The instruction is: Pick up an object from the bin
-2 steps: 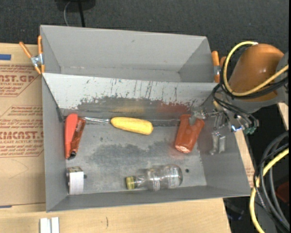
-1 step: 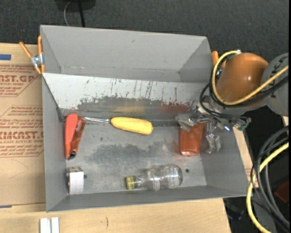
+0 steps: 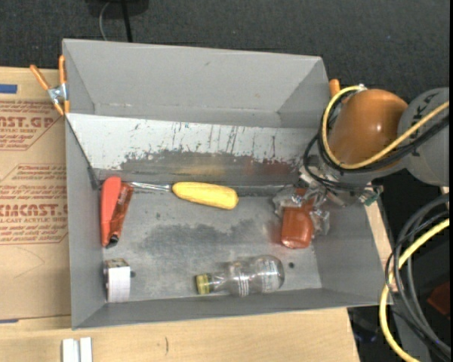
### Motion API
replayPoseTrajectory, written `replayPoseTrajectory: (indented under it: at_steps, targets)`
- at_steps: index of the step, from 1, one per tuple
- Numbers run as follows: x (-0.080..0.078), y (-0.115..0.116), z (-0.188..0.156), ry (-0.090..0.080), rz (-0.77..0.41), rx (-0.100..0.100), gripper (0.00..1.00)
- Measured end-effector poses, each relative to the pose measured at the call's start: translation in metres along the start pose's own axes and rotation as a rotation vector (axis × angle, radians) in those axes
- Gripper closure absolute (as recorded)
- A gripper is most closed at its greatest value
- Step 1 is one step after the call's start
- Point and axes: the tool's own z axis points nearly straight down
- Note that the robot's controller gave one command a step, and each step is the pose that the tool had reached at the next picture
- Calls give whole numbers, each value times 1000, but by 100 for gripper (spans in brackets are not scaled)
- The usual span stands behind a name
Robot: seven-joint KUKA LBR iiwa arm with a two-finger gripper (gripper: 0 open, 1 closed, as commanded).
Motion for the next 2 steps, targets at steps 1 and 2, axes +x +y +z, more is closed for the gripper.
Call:
replayPoseTrajectory:
  at_steps: [1,2]
  targets:
    - [0,0,0,0,0,0,100]
    - [0,0,-1,-1,0,0,100]
